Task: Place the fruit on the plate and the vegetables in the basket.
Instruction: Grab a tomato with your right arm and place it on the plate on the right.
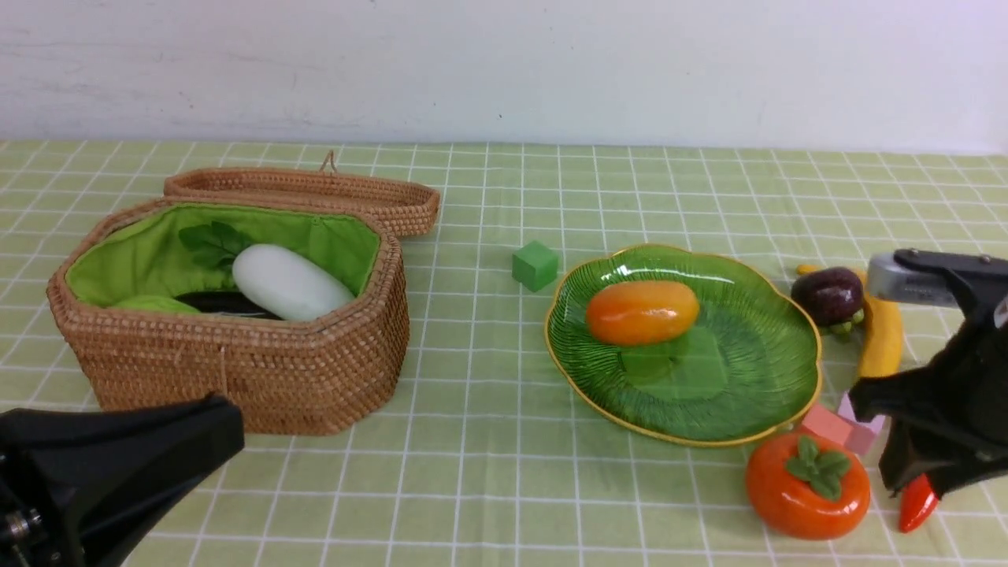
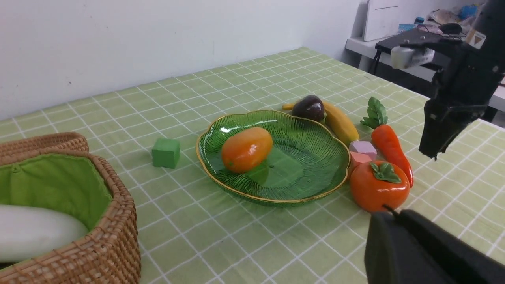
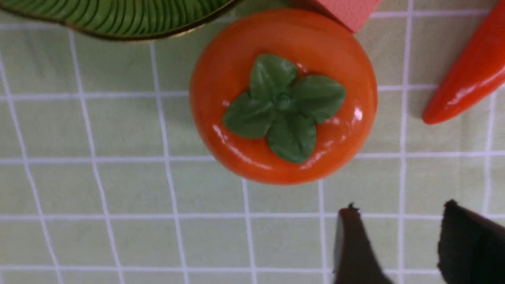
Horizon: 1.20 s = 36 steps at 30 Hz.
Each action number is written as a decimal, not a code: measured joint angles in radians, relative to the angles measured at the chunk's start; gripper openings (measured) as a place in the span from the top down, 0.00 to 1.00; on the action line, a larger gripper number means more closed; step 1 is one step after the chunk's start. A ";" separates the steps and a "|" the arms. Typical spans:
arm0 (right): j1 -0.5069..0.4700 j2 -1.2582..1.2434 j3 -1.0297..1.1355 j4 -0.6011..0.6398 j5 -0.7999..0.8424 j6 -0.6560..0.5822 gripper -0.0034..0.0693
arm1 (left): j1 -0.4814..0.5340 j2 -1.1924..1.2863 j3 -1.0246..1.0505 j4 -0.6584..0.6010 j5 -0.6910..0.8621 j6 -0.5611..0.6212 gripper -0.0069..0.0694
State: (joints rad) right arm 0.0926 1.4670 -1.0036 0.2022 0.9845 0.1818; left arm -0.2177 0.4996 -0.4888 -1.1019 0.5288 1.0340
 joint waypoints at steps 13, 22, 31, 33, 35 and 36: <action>-0.050 0.176 0.092 0.322 -0.211 -0.151 0.06 | 0.000 0.000 0.000 -0.014 0.001 0.000 0.92; -0.050 0.196 0.083 0.348 -0.213 -0.192 0.19 | 0.000 0.000 0.000 -0.014 0.001 0.000 0.92; -0.051 0.196 0.083 0.360 -0.212 -0.319 0.24 | 0.000 0.000 0.000 -0.014 0.001 0.000 0.91; -0.051 0.194 0.083 0.360 -0.210 -0.326 0.24 | 0.000 0.000 0.000 -0.014 0.001 0.000 0.91; -0.051 0.181 0.084 0.348 -0.209 -0.327 0.25 | 0.000 0.000 0.000 -0.014 0.001 0.000 0.91; -0.051 0.173 0.087 0.332 -0.207 -0.327 0.25 | 0.000 0.000 0.000 -0.014 0.002 0.000 0.91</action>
State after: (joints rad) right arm 0.0414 1.6398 -0.9171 0.5346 0.7772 -0.1454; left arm -0.2177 0.4996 -0.4888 -1.1155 0.5307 1.0340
